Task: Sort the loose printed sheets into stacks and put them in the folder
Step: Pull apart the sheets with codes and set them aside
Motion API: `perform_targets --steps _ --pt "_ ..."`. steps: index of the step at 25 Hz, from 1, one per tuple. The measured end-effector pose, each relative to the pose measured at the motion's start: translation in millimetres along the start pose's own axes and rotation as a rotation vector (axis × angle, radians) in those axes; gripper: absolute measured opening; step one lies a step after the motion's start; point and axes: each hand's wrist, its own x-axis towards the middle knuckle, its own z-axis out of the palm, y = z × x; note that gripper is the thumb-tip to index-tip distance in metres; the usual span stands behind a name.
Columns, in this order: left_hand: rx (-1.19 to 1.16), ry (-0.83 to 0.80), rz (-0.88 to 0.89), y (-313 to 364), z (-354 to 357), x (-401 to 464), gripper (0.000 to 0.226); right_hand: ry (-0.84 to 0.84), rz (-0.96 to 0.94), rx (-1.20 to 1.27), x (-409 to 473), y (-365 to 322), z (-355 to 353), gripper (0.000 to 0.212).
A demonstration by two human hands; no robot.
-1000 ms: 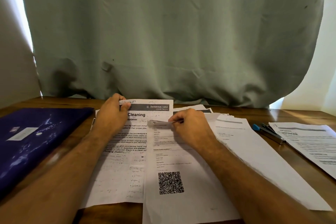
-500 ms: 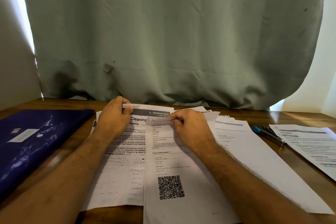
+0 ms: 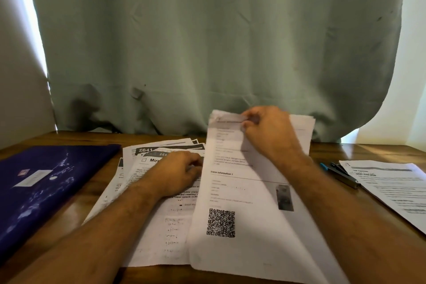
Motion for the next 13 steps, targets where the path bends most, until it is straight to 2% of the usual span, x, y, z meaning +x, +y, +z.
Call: perform_targets --steps 3,6,9,13 --pt "0.066 -0.062 -0.032 0.5 3.9 1.8 0.02 0.007 0.075 -0.103 18.1 24.2 -31.4 0.02" --pt "0.098 -0.078 -0.046 0.9 7.0 5.3 0.017 -0.023 0.171 -0.065 10.9 58.7 -50.0 0.014" --pt "0.13 -0.108 -0.059 2.6 6.1 10.8 0.01 -0.09 0.252 -0.037 -14.2 91.6 -51.2 0.029" --pt "0.17 -0.146 -0.141 16.6 -4.6 26.9 0.013 -0.225 0.294 0.016 -34.9 104.4 -39.0 0.03"
